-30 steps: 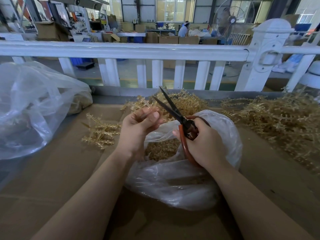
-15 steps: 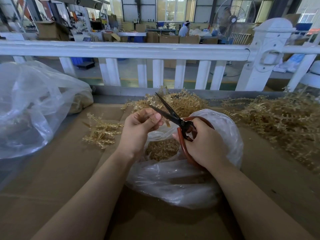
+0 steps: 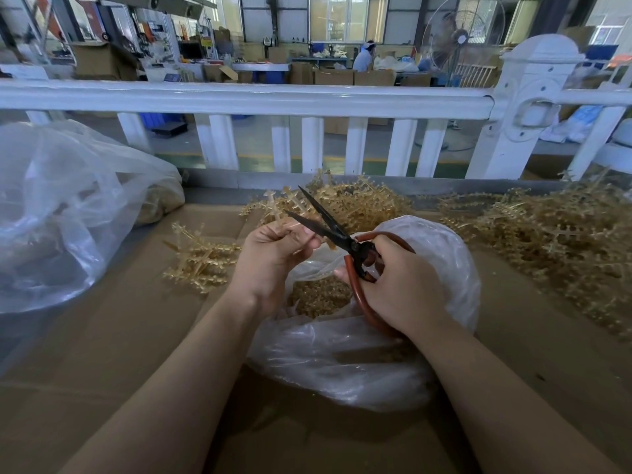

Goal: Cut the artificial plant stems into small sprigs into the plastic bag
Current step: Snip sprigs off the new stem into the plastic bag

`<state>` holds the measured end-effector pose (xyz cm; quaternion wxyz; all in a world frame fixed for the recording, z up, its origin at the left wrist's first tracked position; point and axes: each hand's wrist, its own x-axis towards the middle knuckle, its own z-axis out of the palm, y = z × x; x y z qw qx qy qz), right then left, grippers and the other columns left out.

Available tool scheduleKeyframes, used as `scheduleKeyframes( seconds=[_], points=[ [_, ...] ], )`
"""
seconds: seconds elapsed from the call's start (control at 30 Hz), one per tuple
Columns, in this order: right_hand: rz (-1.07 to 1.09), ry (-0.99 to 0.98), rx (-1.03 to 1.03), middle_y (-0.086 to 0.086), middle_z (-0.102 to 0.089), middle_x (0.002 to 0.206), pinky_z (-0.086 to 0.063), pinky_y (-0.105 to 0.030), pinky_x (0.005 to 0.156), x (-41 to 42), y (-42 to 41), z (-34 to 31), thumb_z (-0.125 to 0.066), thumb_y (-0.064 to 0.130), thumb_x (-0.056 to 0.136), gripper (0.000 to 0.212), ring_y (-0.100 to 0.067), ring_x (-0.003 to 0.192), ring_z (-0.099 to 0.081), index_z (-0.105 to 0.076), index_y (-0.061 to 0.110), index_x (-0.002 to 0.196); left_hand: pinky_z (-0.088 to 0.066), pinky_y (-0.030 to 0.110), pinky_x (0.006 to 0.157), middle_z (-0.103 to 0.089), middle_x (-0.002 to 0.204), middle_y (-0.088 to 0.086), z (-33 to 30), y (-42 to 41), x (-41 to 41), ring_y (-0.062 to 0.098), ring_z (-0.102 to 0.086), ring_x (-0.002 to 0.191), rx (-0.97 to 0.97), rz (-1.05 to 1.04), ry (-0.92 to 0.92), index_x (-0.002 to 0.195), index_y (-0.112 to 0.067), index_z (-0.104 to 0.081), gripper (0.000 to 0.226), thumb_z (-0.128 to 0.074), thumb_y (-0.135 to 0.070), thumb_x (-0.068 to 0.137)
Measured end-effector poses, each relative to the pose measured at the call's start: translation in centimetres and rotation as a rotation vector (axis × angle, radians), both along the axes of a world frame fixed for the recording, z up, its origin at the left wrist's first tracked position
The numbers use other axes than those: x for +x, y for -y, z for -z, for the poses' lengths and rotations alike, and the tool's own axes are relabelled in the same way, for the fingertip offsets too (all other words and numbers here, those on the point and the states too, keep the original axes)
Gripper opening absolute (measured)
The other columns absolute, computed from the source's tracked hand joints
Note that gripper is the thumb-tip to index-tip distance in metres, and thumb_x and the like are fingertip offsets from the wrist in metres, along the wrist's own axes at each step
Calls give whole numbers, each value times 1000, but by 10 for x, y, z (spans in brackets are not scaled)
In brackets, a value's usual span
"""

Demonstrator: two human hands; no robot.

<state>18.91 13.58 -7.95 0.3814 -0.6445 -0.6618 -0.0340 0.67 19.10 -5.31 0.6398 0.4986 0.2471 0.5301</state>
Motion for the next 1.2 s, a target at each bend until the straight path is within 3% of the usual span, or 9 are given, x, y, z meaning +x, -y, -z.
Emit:
scheduleKeyframes(
  seconds=[0.23,0.4,0.57,0.83,1.03,1.2],
  points=[
    [51,34,28,12,-67,84,-57,-25,67,-3,2,-2,-47,83,75,64,-6,78,-64,-64,24,96,-45,25,75,-66,70,-1,-2,2,0,7,-58,66,-8,20,-32,76,-18,-79,11,-68,-13,76],
    [103,61,27,13,-65,80,-57,-28,64,-5,3,-5,-26,95,69,84,-6,73,-62,-64,26,95,-45,25,74,-65,69,-2,-2,2,-1,7,-57,66,13,21,-33,72,-18,-76,11,-68,-13,78],
    [114,82,25,13,-66,82,-57,-28,64,-5,3,-4,-36,91,73,76,-6,73,-62,-65,27,99,-45,25,75,-64,69,-3,0,0,-1,8,-57,66,31,22,-35,75,-11,-67,4,-66,-12,79],
    [87,70,53,12,-67,81,-57,-28,64,-5,3,-4,-21,96,72,88,-6,72,-63,-65,25,97,-48,25,77,-65,64,-5,-2,0,1,7,-60,65,21,2,-12,57,-21,-70,20,-66,-11,74],
    [105,81,70,14,-66,80,-53,-21,59,-5,3,-3,-26,95,73,78,-4,69,-60,-63,29,96,-52,22,72,-66,65,0,0,-1,2,10,-60,65,56,-59,26,63,-14,-67,14,-67,-4,74],
    [114,105,73,16,-62,77,-47,-17,56,-4,1,-2,-36,92,75,69,-3,67,-57,-60,30,92,-51,25,75,-66,67,-1,1,-1,4,10,-60,66,51,-62,22,66,-16,-70,28,-59,4,84]
  ],
)
